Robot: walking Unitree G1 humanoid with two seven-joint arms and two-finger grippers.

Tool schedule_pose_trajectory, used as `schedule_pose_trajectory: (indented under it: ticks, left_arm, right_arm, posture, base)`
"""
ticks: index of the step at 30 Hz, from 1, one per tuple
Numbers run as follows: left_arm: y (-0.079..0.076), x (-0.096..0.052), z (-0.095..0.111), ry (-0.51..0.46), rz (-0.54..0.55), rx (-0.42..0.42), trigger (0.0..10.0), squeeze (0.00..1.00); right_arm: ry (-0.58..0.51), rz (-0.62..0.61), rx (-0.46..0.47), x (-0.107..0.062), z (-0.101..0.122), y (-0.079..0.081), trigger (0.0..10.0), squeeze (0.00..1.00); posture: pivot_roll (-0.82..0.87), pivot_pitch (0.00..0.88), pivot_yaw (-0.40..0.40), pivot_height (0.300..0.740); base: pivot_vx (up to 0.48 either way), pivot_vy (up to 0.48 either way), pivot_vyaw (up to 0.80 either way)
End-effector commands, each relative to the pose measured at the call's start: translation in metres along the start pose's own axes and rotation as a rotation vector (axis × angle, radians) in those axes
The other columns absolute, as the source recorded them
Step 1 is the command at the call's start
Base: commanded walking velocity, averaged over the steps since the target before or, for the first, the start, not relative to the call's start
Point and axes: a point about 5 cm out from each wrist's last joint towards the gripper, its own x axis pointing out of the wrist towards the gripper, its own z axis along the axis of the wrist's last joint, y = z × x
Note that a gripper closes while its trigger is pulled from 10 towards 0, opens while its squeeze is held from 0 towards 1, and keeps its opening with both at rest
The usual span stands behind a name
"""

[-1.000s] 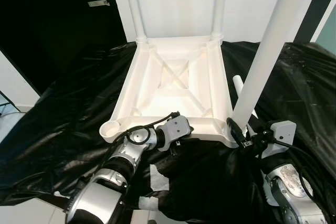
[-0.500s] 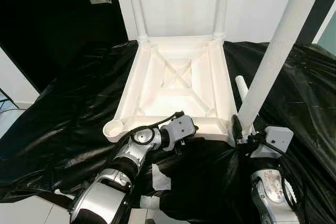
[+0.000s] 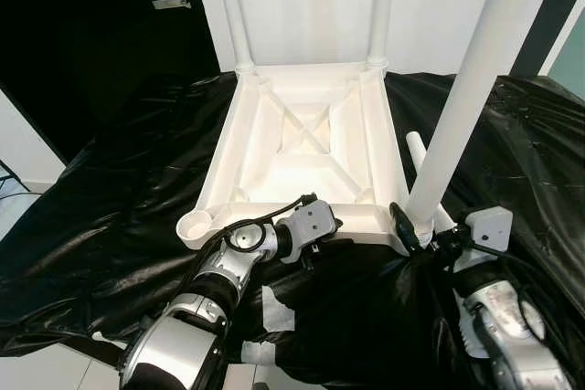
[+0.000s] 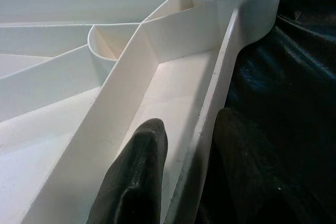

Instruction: Building children table

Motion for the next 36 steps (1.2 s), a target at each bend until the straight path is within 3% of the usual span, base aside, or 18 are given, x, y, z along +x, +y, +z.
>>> schedule_pose_trajectory:
  ticks: [1,4,5,10,19,24,25,26,28,29,36]
  left_arm:
    - [-0.007,0.003,-0.016,0.065,0.115,-0.053,10.0,0.00]
    - [-0.008,0.004,-0.016,0.064,0.115,-0.054,10.0,0.00]
    - [-0.008,0.005,-0.015,0.063,0.117,-0.054,10.0,0.00]
    - [-0.007,0.005,-0.014,0.059,0.122,-0.056,10.0,0.00]
    - [-0.007,0.005,-0.015,0.062,0.124,-0.057,10.0,0.00]
    - [-0.006,0.005,-0.015,0.064,0.122,-0.056,10.0,0.00]
    - [-0.006,0.005,-0.014,0.063,0.122,-0.055,10.0,0.00]
    - [-0.006,0.005,-0.014,0.063,0.122,-0.055,10.0,0.00]
    - [-0.004,0.005,-0.013,0.064,0.122,-0.051,10.0,0.00]
    - [-0.004,0.005,-0.013,0.064,0.121,-0.050,10.0,0.00]
    - [-0.002,0.004,-0.013,0.067,0.119,-0.045,10.0,0.00]
  right_arm:
    - [-0.015,0.078,-0.028,0.004,0.003,-0.009,10.0,0.00]
    - [0.002,0.151,-0.030,0.006,0.002,-0.012,10.0,0.00]
    - [0.029,0.206,-0.008,0.006,-0.001,-0.011,0.0,0.00]
    - [0.127,0.346,0.041,-0.001,-0.011,-0.012,0.0,0.00]
    - [0.173,0.327,0.135,-0.010,-0.019,-0.010,0.0,0.00]
    - [0.151,0.218,0.188,-0.011,-0.021,-0.003,0.0,0.00]
    - [0.126,0.077,0.183,-0.012,-0.023,0.000,0.0,0.00]
    - [0.126,0.077,0.183,-0.012,-0.023,0.000,0.0,0.00]
    - [0.126,-0.190,0.164,-0.019,-0.031,0.011,0.0,0.00]
    - [0.128,-0.258,0.163,-0.022,-0.032,0.015,0.0,0.00]
    - [0.138,-0.444,0.140,-0.020,-0.032,0.008,0.0,0.00]
  posture:
    - [-0.06,0.000,0.040,0.740]
    - [-0.06,0.000,0.039,0.740]
    - [-0.06,0.000,0.036,0.740]
    - [-0.06,0.000,0.032,0.740]
    - [-0.06,0.000,0.026,0.740]
    - [-0.06,0.000,0.027,0.740]
    - [-0.05,0.000,0.030,0.740]
    - [-0.05,0.000,0.030,0.740]
    - [-0.05,0.000,0.035,0.740]
    - [-0.05,0.000,0.035,0.740]
    - [-0.05,0.000,0.042,0.740]
  base:
    - [0.000,0.000,0.00]
    - [0.000,0.000,0.00]
    - [0.000,0.000,0.00]
    - [0.000,0.000,0.00]
    - [0.000,0.000,0.00]
    - [0.000,0.000,0.00]
    - [0.000,0.000,0.00]
    - [0.000,0.000,0.00]
    - [0.000,0.000,0.00]
    - [0.000,0.000,0.00]
    - [0.000,0.000,0.00]
